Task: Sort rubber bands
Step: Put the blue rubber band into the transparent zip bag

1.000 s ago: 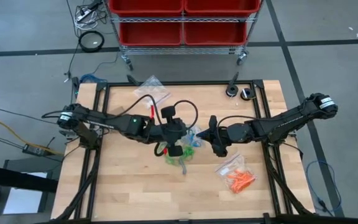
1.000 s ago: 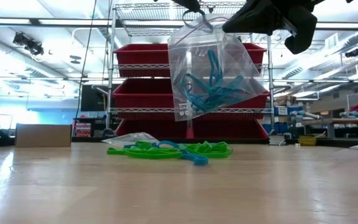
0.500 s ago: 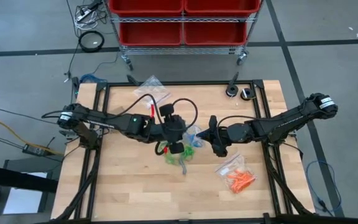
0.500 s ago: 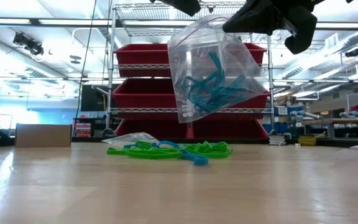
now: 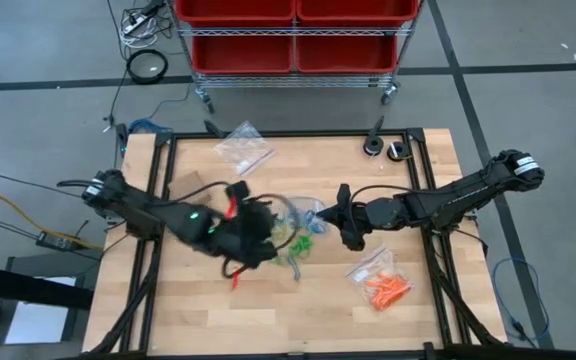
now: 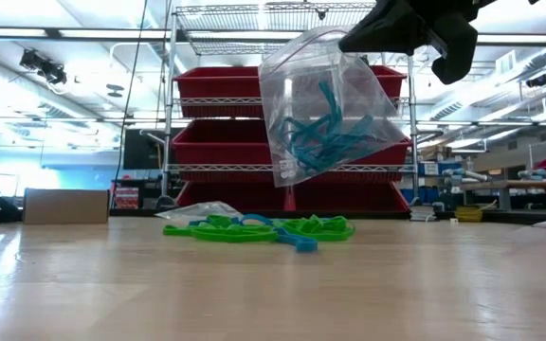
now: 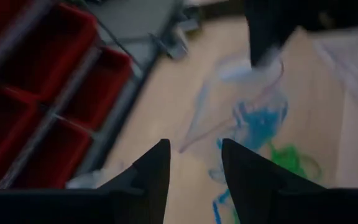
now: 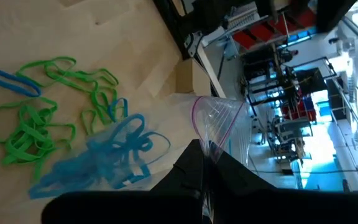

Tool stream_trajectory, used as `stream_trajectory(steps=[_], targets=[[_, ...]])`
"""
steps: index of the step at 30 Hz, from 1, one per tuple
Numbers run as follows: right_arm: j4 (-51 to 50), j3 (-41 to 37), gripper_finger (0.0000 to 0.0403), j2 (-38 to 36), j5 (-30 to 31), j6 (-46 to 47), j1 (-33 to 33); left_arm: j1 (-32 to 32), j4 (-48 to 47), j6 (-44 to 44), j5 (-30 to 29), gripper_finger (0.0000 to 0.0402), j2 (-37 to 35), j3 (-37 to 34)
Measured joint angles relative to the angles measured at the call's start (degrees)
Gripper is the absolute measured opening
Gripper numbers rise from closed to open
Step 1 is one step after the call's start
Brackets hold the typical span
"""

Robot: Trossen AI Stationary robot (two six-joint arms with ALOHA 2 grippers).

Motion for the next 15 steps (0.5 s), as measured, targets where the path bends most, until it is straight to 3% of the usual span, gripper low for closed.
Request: stream_trajectory(steps=[3, 8, 15], targets=[[0.1, 0.0, 0.0000, -0.1, 0.1, 0.2, -0.8, -2.5, 0.0, -2.7, -4.9, 0.0152, -1.4, -1.8], [0.5, 0.0, 0.0000, -1.2, 0.1, 2.7, -3.8, -2.5, 2.1, -9.1, -1.6, 0.0152, -1.2, -10.4], [0.0, 0.0, 0.0000, -5.4, -3.6, 3.9, -8.0, 1.1, 27.0, -9.1, 6.0, 0.0152, -1.1, -30.7]])
